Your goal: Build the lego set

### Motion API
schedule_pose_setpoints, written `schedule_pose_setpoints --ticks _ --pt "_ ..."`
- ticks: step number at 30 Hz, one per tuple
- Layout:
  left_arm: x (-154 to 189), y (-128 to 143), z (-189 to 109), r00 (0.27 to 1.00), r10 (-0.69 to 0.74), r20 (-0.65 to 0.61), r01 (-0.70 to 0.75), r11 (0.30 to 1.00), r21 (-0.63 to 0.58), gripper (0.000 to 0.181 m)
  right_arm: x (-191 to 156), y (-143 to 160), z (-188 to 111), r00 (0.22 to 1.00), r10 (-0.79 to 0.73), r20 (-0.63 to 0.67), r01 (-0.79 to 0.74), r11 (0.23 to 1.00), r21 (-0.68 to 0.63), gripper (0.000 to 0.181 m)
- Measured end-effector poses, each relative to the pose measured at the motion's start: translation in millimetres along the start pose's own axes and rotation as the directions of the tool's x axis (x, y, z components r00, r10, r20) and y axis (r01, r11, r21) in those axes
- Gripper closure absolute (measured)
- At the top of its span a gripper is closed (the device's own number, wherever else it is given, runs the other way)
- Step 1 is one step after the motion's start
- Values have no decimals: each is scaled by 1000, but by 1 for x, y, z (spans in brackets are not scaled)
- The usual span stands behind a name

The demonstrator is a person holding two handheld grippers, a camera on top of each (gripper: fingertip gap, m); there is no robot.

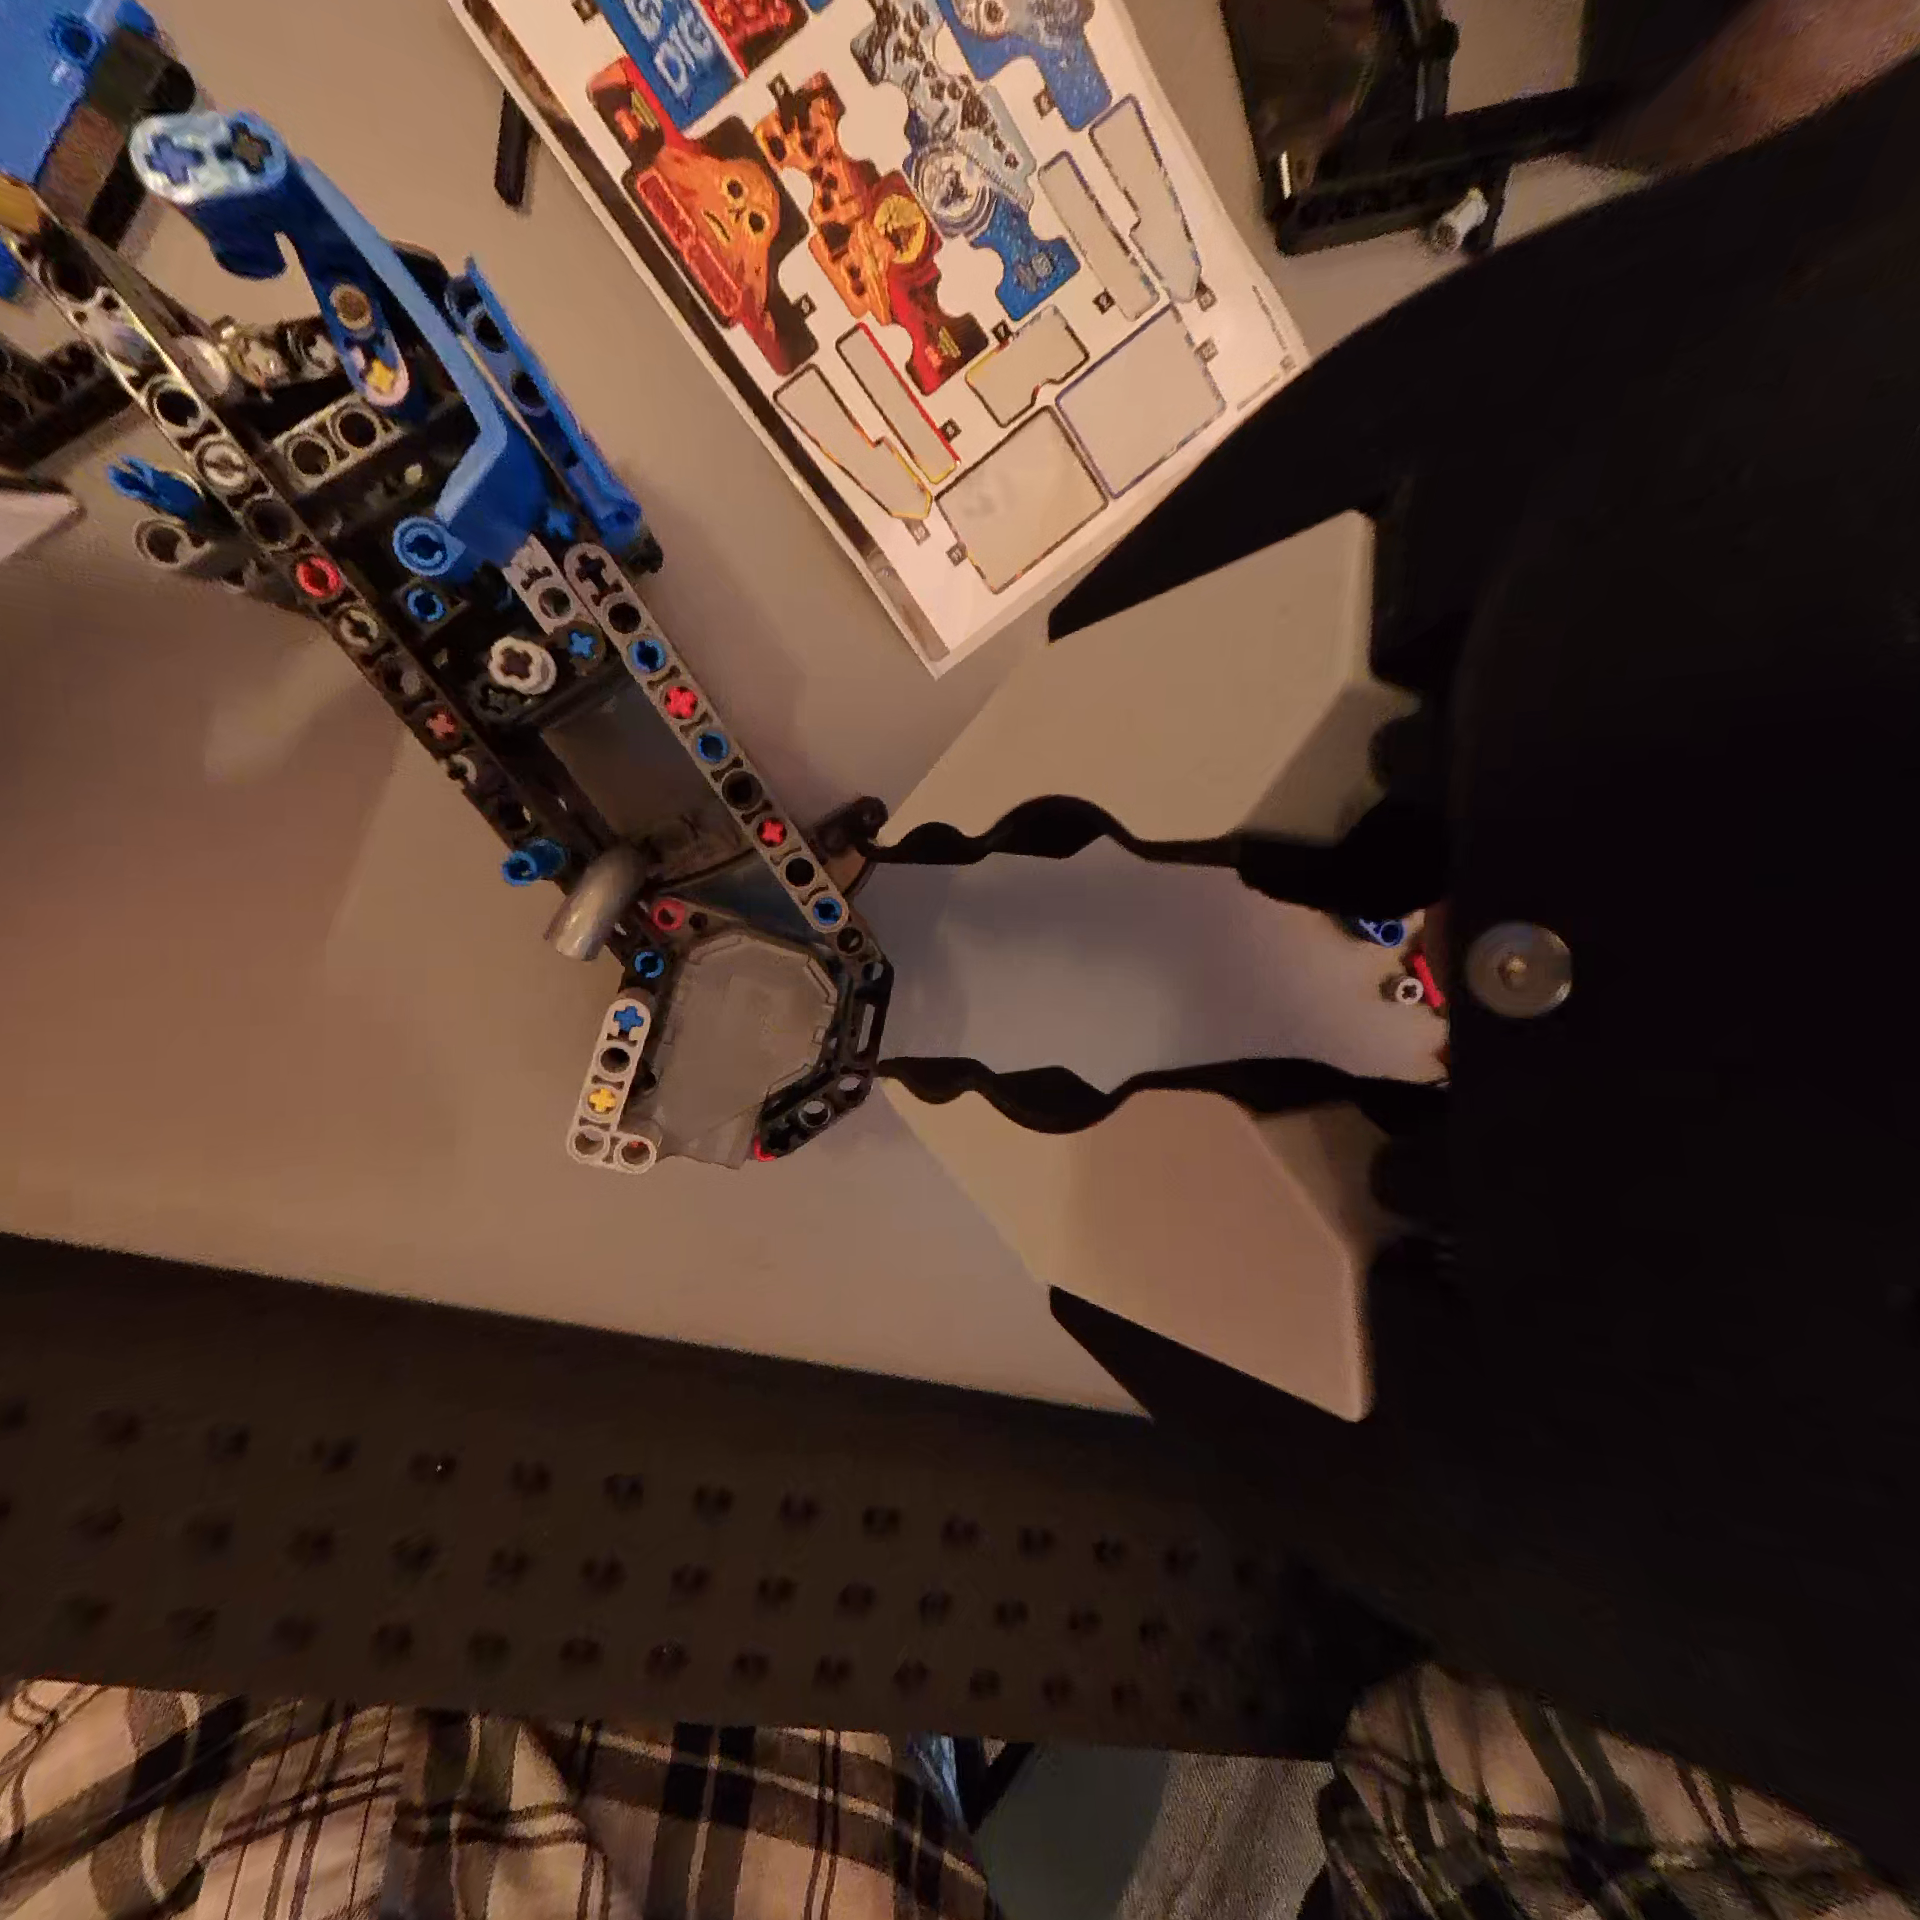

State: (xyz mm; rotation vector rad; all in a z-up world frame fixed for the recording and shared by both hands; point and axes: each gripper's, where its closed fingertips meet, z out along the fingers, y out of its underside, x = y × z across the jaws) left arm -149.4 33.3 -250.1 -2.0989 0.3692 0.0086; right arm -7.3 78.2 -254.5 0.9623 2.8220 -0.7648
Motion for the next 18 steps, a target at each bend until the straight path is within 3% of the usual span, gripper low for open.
schedule_pose_setpoints --ticks 3,11,18 --pt "20 -5 -4 995 -23 -97 24 1000 1 157 -6 -3 2 999 -8 40 7 1000 16 143" --pt "26 -7 7 995 10 -96 -13 1000 -29 155 -30 -9 11 993 -45 110 49 998 -30 127" --pt "55 -18 -16 989 -4 -147 5 1000 8 142 -30 -7 3 994 -28 110 30 999 -15 130"
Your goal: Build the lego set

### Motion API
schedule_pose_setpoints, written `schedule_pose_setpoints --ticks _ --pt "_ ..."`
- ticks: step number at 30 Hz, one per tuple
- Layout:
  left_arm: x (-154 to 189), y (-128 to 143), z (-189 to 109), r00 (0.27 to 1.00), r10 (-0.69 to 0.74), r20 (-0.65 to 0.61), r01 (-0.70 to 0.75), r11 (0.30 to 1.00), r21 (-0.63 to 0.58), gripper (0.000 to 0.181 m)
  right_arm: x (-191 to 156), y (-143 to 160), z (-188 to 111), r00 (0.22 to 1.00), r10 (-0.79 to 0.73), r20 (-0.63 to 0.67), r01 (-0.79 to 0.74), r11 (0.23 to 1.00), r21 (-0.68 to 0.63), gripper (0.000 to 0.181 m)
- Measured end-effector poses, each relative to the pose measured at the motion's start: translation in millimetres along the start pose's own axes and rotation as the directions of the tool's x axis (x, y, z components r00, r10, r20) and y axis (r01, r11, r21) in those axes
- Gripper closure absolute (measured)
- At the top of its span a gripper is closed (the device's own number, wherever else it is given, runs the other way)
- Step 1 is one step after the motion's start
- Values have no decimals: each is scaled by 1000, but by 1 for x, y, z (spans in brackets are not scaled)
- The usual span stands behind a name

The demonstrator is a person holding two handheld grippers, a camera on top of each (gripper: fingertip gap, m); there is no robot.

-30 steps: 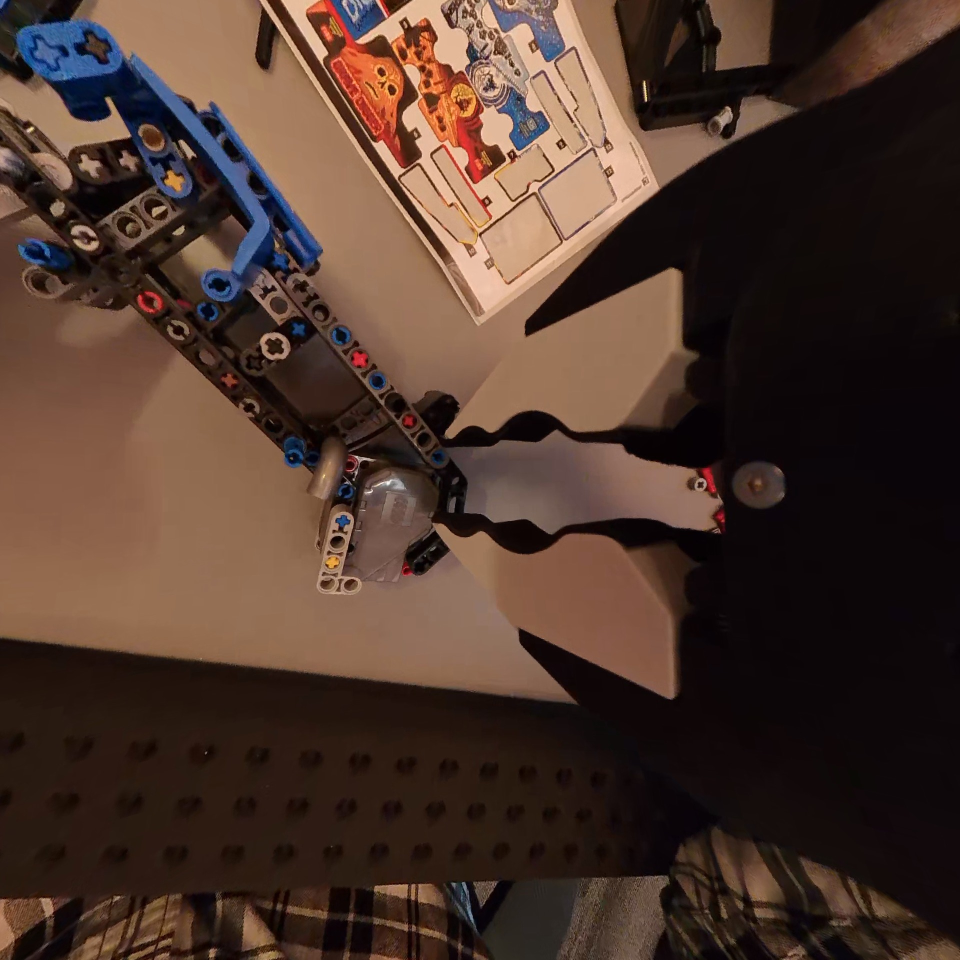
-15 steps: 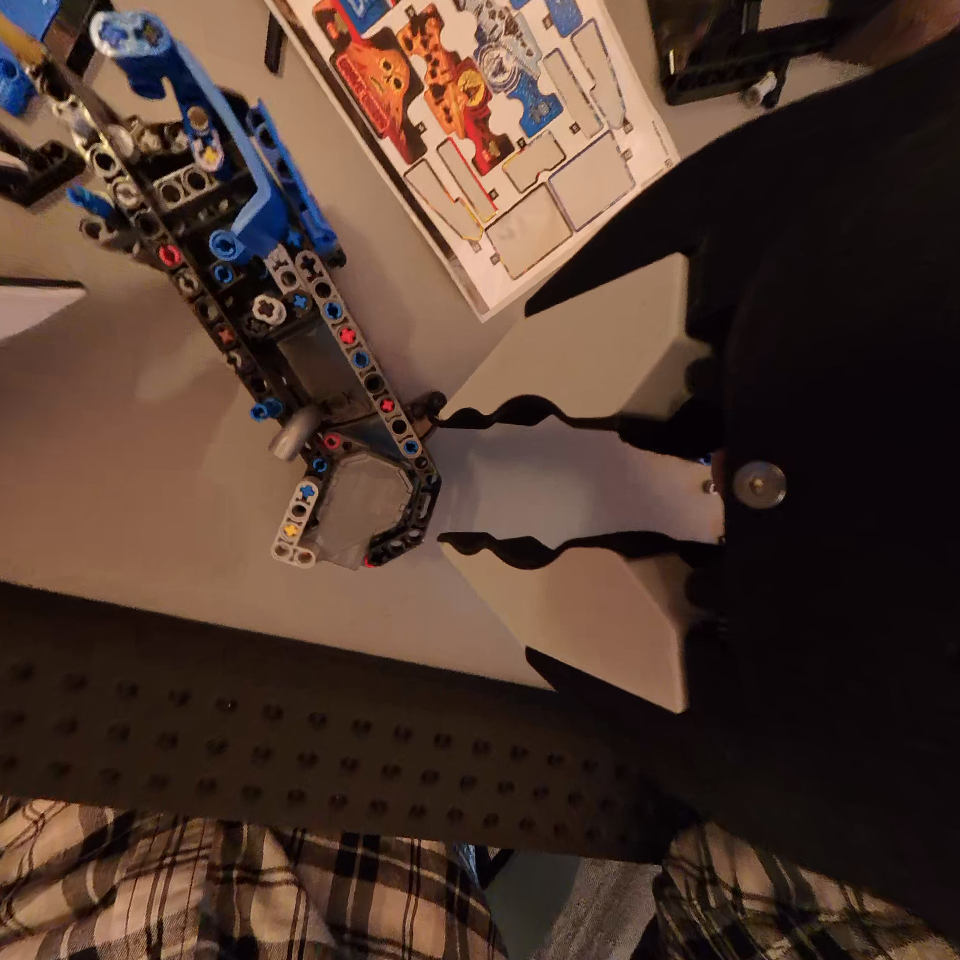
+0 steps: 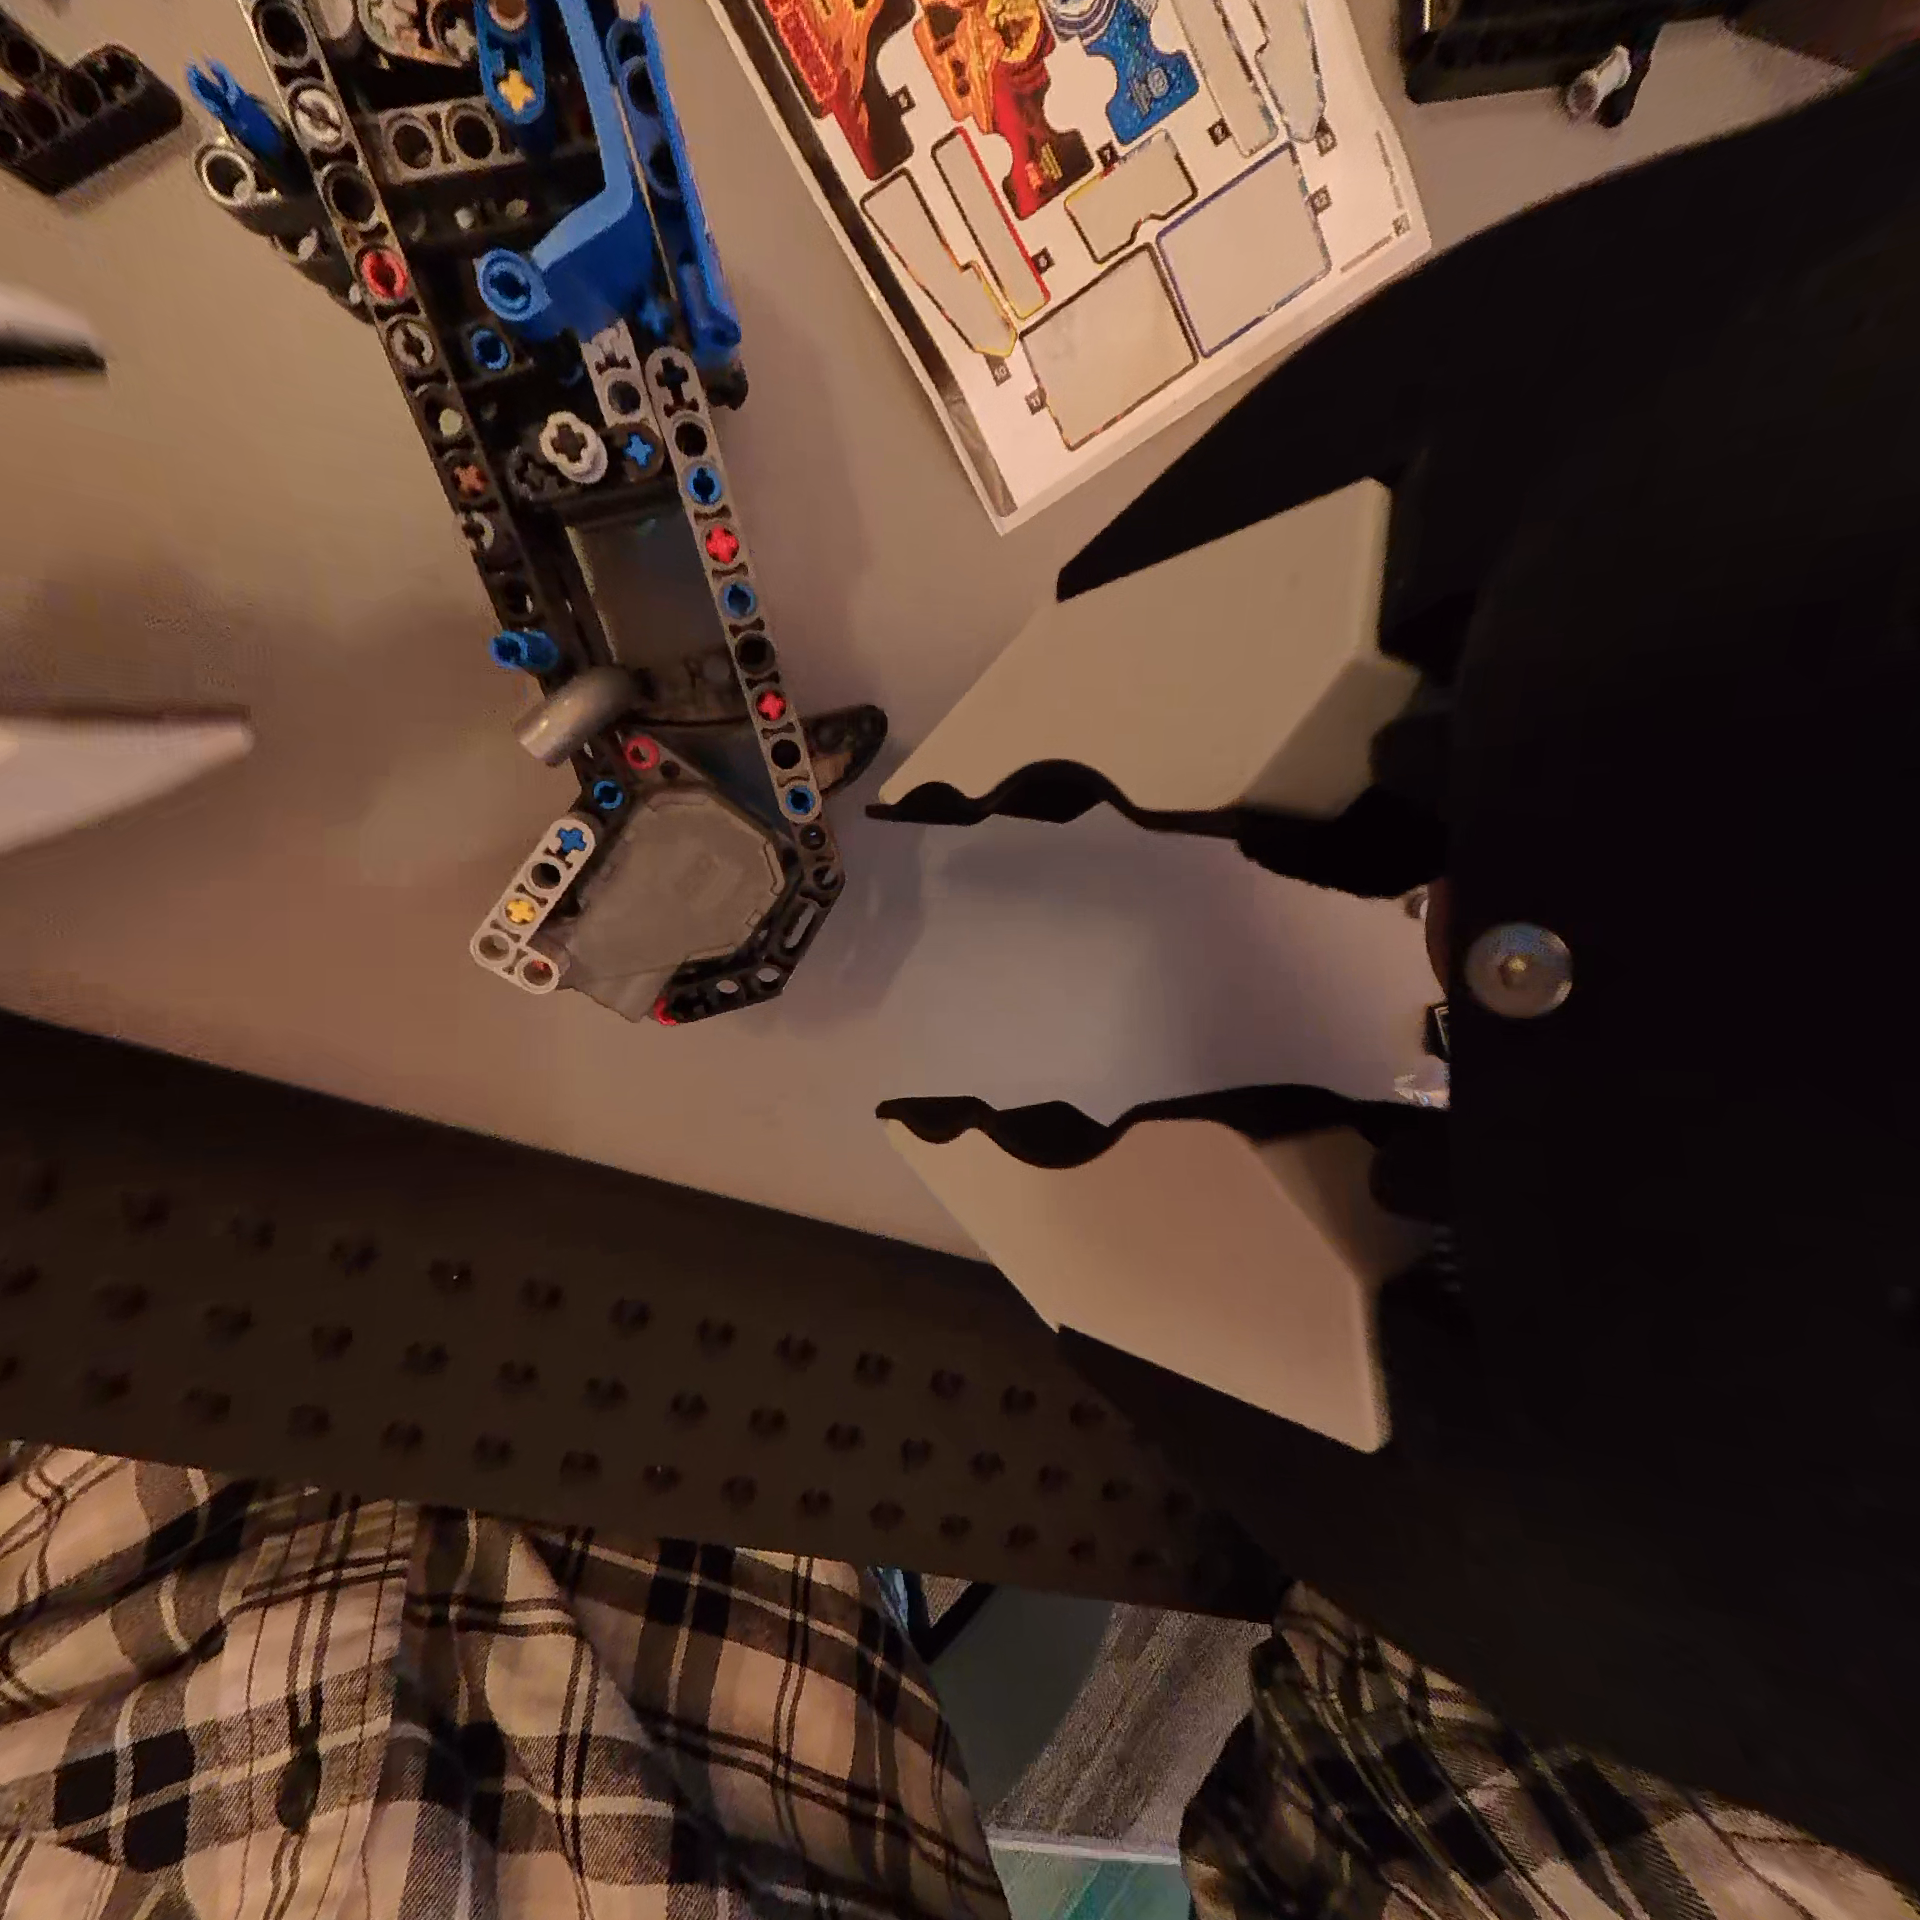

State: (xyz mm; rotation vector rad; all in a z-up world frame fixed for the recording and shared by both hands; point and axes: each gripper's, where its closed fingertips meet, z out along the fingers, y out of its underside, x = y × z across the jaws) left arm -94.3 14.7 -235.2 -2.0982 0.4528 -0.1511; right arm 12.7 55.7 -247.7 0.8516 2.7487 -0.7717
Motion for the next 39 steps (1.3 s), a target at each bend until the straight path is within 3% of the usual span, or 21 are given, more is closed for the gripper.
schedule_pose_setpoints --ticks 7,15,21,28,39 --pt "51 2 6 996 59 -63 -64 995 -77 131 -12 -15 17 996 -54 71 54 998 10 129" --pt "45 13 2 998 52 -25 -55 993 -106 121 -31 -48 31 980 -157 119 148 986 83 124" --pt "35 21 -4 999 45 10 -44 991 -123 124 -22 -37 4 988 -142 62 135 984 118 125" --pt "42 22 3 999 43 1 -43 991 -126 113 7 -15 -28 998 -48 -43 55 984 171 126" --pt "29 38 -1 964 265 -3 -258 936 -241 135 26 -3 -31 996 -15 -92 31 984 173 130"
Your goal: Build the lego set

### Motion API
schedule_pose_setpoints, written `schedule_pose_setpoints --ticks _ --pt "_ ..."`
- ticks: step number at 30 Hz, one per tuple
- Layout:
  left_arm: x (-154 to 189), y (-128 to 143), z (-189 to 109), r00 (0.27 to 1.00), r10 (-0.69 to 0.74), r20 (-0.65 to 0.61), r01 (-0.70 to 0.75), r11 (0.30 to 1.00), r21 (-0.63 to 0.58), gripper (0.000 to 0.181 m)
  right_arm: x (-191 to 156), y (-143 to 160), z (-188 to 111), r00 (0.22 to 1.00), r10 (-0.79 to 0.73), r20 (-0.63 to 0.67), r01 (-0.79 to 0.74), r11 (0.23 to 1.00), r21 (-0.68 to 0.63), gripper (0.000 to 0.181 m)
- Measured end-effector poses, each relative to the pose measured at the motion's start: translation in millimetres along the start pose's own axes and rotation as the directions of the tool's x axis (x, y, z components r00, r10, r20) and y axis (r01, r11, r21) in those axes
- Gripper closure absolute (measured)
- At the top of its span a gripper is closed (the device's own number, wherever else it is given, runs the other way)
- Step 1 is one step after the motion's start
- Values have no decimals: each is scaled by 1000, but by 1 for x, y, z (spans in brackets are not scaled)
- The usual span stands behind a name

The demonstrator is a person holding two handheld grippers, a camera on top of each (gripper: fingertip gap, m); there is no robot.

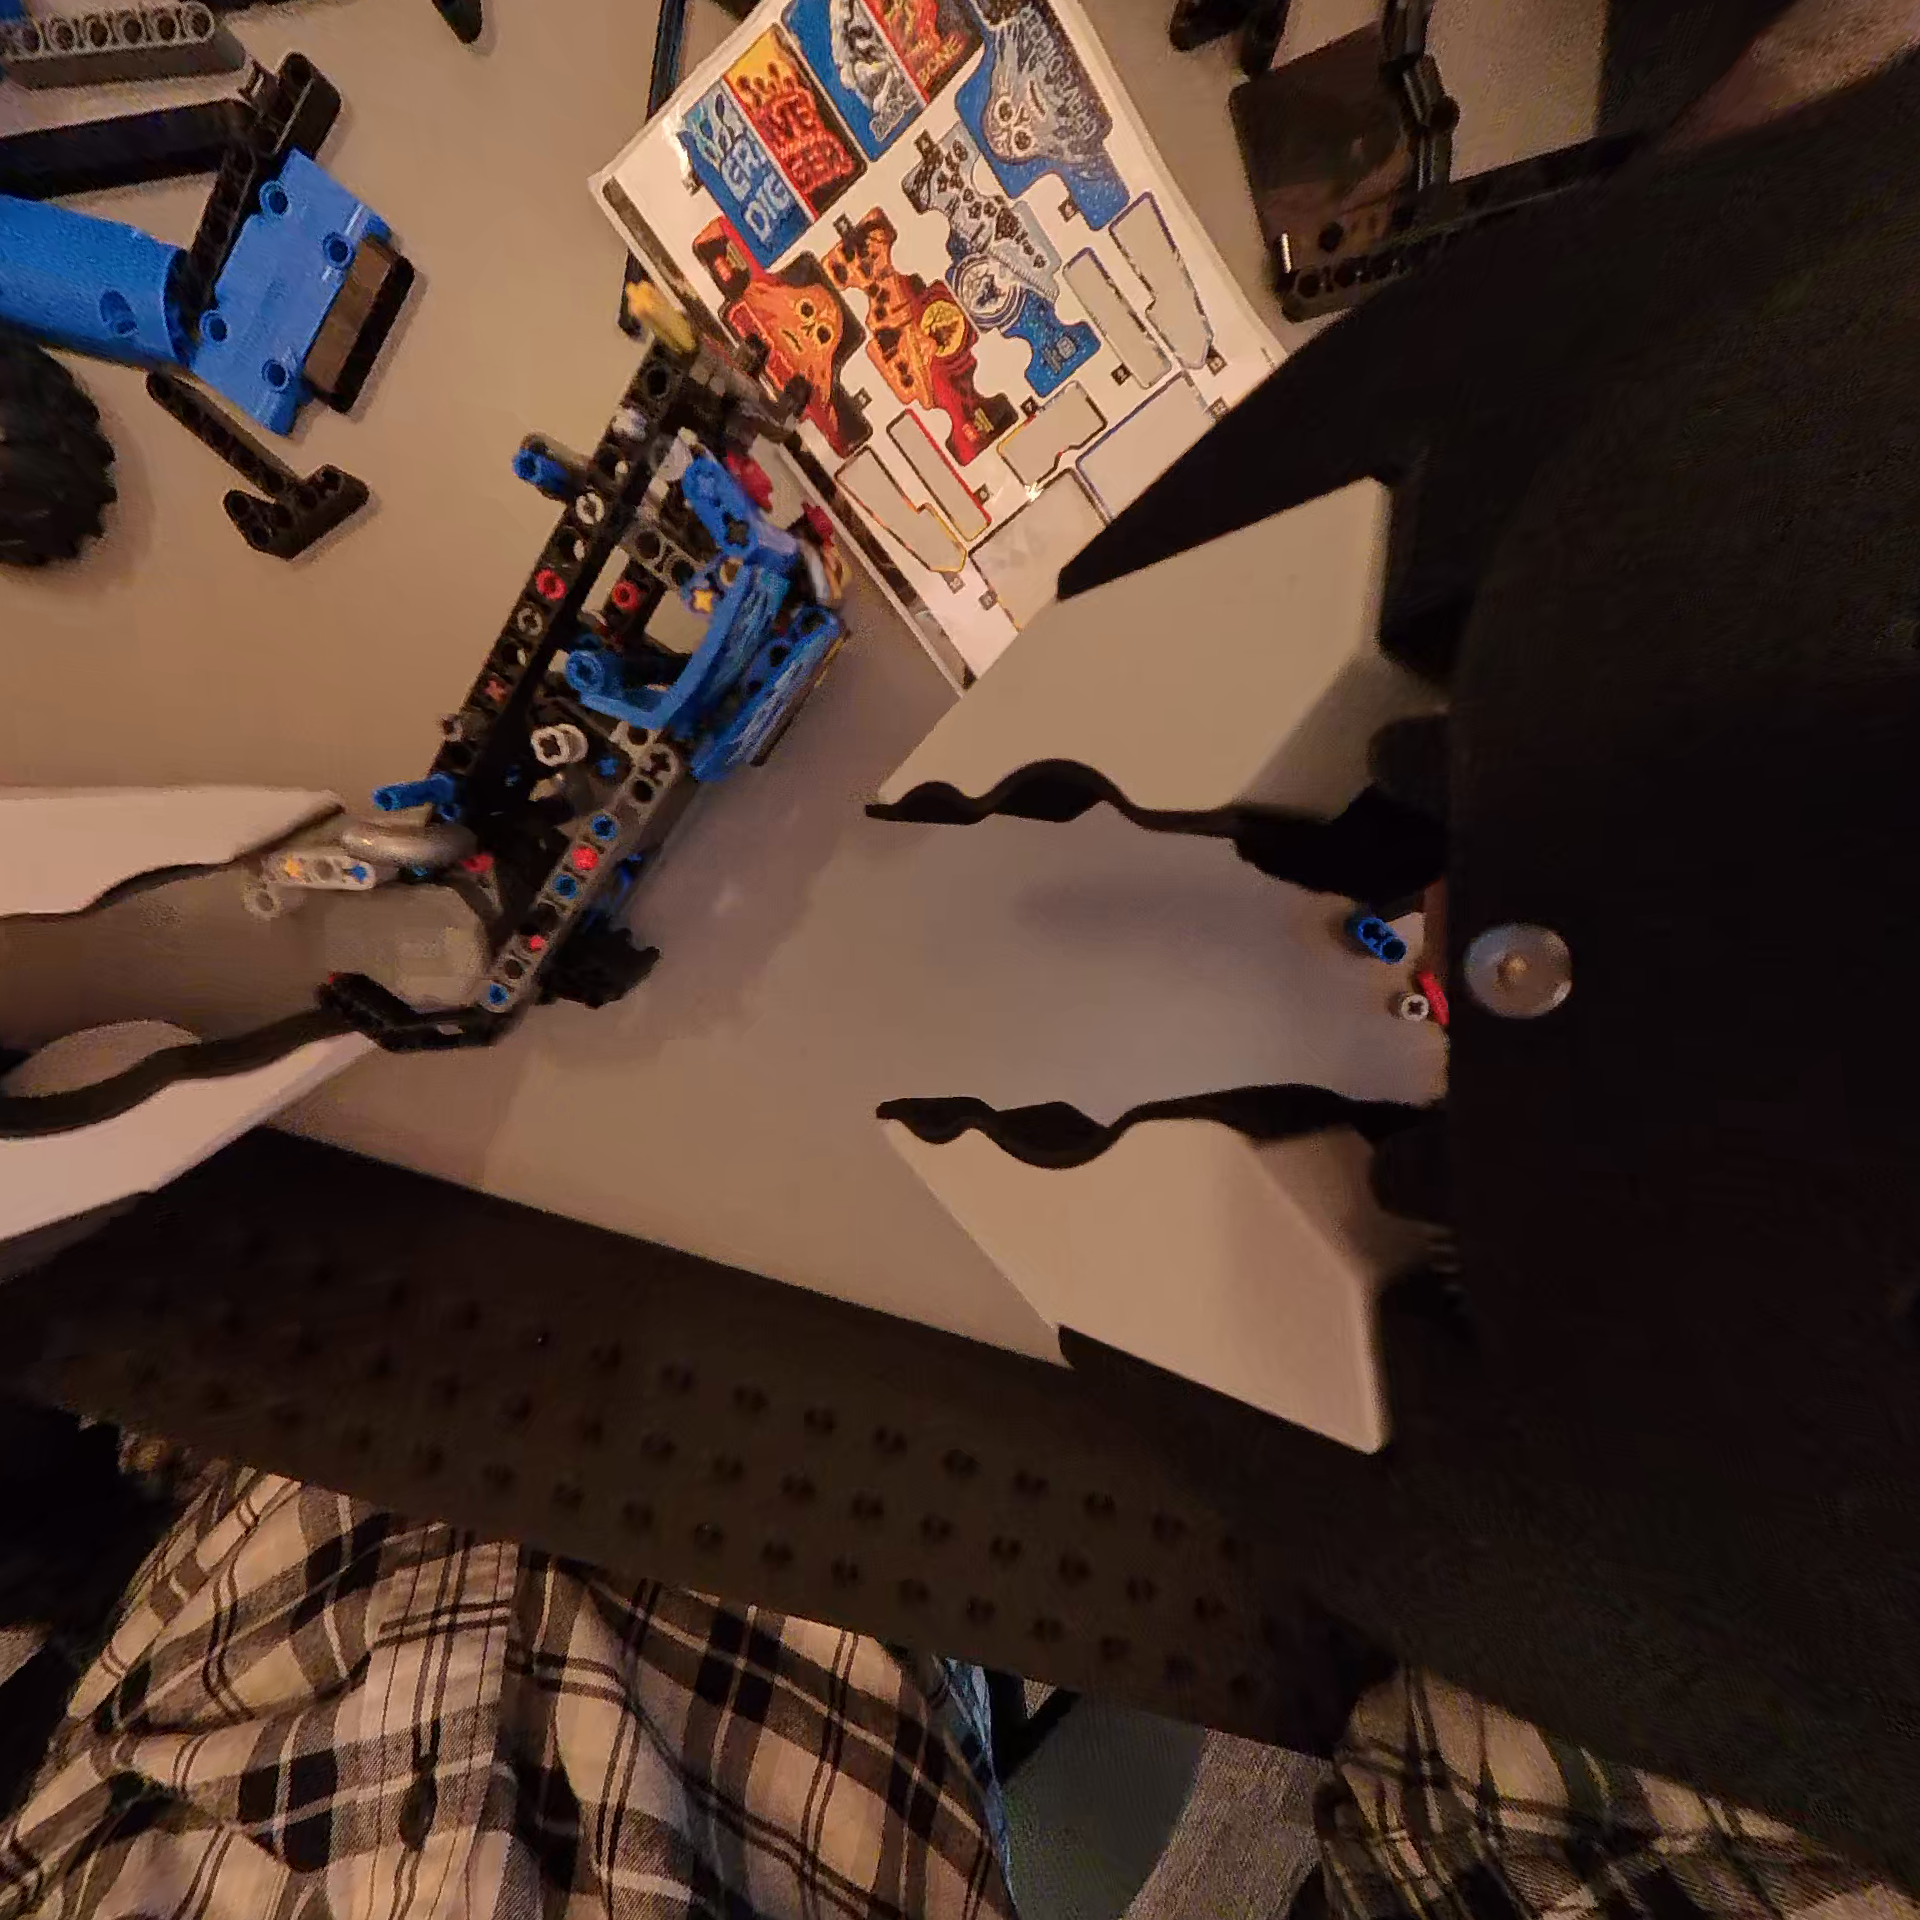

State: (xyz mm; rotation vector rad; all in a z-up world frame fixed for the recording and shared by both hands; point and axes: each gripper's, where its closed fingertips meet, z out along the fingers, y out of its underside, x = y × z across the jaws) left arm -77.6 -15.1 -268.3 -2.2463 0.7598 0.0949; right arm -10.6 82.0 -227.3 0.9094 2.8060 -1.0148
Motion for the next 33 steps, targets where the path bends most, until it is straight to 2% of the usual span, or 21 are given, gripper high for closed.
schedule_pose_setpoints --ticks 3,7,11,14,20,24,33 --pt "-21 19 -6 999 11 45 -8 997 -72 134 1 2 0 1000 4 -4 -4 1000 -5 130" --pt "-42 32 -14 995 -66 68 71 995 -64 124 4 4 1 1000 8 -11 -8 1000 -14 130" --pt "-38 26 -14 991 -126 45 126 992 -3 116 9 9 -2 999 26 -31 -27 999 -23 130" --pt "-30 25 -6 991 -127 39 127 992 -19 114 27 14 -4 992 63 -108 -66 997 -32 128" --pt "-29 28 2 988 -148 51 150 988 -29 121 59 10 6 972 70 -223 -72 997 -1 119" --pt "-33 30 3 985 -154 77 156 987 -24 131 72 12 16 967 82 -242 -82 997 10 115" --pt "-46 35 4 972 -210 104 211 977 -2 140 54 10 30 989 41 -142 -42 999 -8 120"
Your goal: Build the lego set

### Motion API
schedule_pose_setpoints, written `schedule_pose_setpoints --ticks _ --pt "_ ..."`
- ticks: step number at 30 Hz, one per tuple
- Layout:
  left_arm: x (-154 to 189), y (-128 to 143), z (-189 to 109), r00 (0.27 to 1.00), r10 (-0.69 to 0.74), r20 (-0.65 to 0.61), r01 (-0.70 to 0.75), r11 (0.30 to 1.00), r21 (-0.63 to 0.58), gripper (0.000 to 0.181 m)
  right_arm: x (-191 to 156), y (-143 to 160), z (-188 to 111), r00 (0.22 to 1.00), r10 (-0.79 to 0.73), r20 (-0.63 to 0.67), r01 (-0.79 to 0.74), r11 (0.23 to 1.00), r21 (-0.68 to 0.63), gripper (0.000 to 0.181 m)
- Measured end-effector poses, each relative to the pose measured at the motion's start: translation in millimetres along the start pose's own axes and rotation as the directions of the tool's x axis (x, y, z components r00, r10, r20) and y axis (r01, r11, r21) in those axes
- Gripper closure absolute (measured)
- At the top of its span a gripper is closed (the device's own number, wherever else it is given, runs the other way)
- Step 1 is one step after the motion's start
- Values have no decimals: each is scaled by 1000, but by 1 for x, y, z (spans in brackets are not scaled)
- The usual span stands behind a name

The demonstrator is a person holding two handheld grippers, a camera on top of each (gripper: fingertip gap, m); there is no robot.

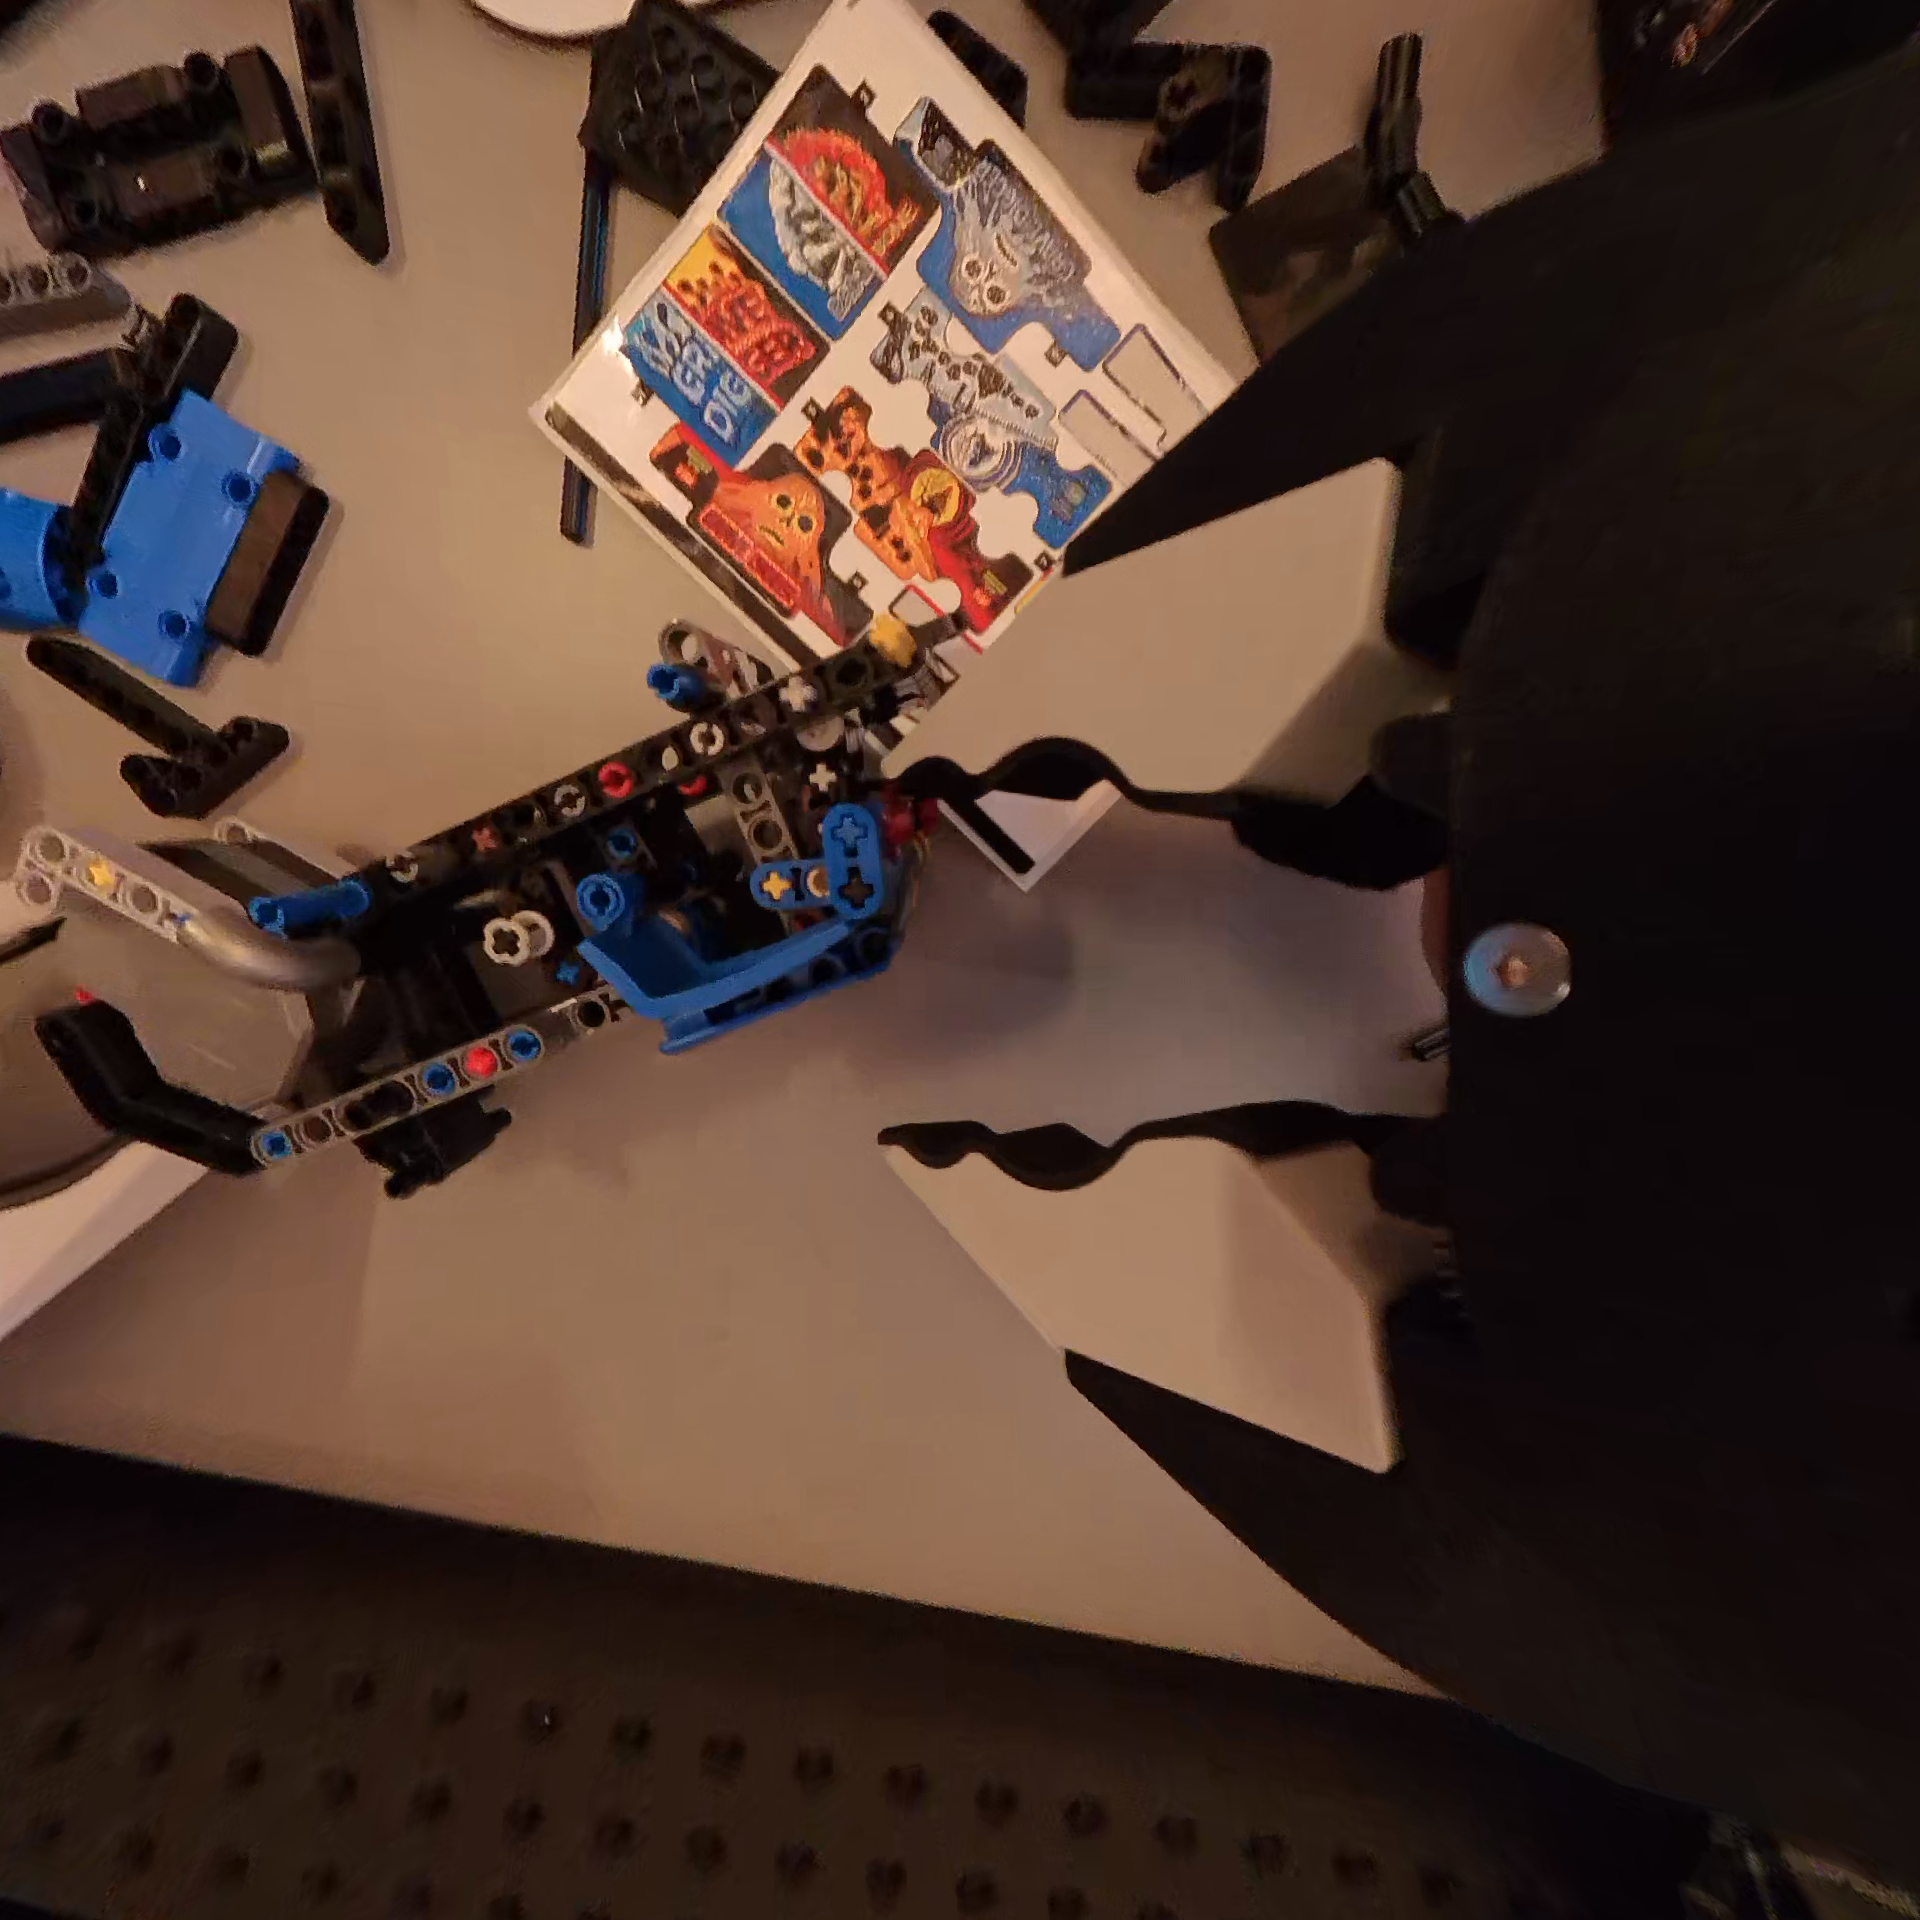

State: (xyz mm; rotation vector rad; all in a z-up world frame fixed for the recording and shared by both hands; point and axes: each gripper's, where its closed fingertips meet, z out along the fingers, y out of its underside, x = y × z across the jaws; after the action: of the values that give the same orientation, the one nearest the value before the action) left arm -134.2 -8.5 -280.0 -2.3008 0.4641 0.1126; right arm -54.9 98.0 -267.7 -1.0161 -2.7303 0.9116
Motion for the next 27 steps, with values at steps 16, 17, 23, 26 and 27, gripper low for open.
schedule_pose_setpoints --ticks 16,17,23,26,27 --pt "2 1 -5 999 -37 -35 39 998 44 133 -39 3 1 988 -27 154 36 997 -61 122" --pt "1 2 -5 999 -39 -34 40 998 44 133 -39 7 -1 988 -17 151 30 996 -83 123" --pt "1 3 -7 999 -41 -31 42 998 36 130 -24 21 -29 999 24 38 -20 993 -116 124" --pt "0 3 -6 999 -35 -33 36 999 38 130 -9 16 -35 999 27 -34 -29 997 -73 125" --pt "1 2 -5 999 -31 -38 33 999 41 129 -6 15 -35 999 27 -42 -30 997 -67 126"
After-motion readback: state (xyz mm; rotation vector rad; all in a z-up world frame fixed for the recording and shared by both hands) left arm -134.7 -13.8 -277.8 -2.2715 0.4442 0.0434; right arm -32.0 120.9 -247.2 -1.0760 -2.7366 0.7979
